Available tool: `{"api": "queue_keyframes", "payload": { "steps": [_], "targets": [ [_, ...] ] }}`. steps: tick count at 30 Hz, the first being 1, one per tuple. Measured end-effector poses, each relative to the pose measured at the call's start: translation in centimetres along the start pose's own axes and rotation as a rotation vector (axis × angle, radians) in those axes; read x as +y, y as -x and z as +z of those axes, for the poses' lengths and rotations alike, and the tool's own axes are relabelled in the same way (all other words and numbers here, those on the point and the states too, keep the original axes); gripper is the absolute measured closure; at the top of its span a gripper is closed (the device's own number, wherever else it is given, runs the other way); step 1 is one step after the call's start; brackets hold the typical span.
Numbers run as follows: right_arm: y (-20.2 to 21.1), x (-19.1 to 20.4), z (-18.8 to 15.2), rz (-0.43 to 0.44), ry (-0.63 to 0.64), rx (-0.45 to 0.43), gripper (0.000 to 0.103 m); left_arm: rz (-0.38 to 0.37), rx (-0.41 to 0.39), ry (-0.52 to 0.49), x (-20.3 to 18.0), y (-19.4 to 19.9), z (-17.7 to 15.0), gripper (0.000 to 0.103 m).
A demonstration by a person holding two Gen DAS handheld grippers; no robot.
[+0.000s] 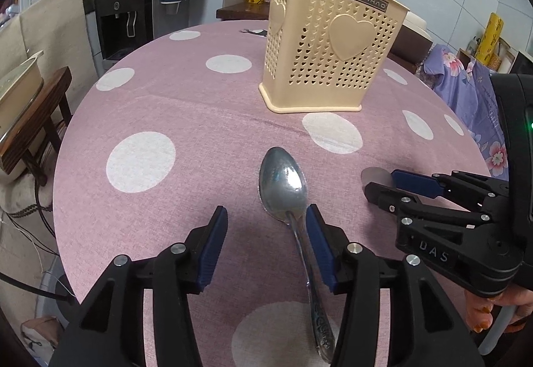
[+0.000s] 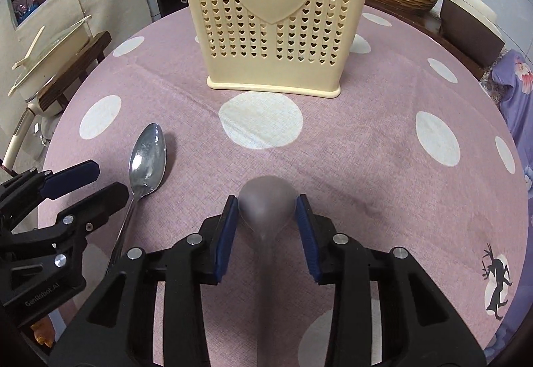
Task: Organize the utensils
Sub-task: 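Lift the steel spoon with the left tool while the right tool grasps the pink plastic spoon, then carry the steel spoon over the holder with the left tool while the right tool carries the pink spoon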
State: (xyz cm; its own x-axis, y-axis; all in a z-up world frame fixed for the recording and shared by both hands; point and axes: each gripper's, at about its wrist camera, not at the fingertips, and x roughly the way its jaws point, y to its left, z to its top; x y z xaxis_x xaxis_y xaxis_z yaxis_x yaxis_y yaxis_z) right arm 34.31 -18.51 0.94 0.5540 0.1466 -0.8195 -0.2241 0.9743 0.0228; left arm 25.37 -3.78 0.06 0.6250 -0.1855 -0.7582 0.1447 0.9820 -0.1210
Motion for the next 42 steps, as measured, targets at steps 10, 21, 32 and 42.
{"api": "queue_keyframes", "payload": {
  "steps": [10, 21, 32, 42],
  "targets": [
    [0.5, -1.3, 0.1, 0.024, -0.065, -0.011, 0.066, 0.032, 0.024, -0.016, -1.2, -1.4, 0.5, 0.045],
    [2.0, -2.3, -0.2, 0.01, -0.117, -0.044, 0.066, 0.094, 0.036, -0.061, -2.9, -3.4, 1.8, 0.044],
    [2.0, -2.3, -0.3, 0.016, -0.121, -0.049, 0.066, 0.076, 0.014, -0.057, -3.1, -3.2, 2.5, 0.066],
    [2.5, -2.5, -0.4, 0.019, -0.133, -0.065, 0.066, 0.058, -0.011, -0.048, -2.9, -2.5, 2.6, 0.066]
  ]
}}
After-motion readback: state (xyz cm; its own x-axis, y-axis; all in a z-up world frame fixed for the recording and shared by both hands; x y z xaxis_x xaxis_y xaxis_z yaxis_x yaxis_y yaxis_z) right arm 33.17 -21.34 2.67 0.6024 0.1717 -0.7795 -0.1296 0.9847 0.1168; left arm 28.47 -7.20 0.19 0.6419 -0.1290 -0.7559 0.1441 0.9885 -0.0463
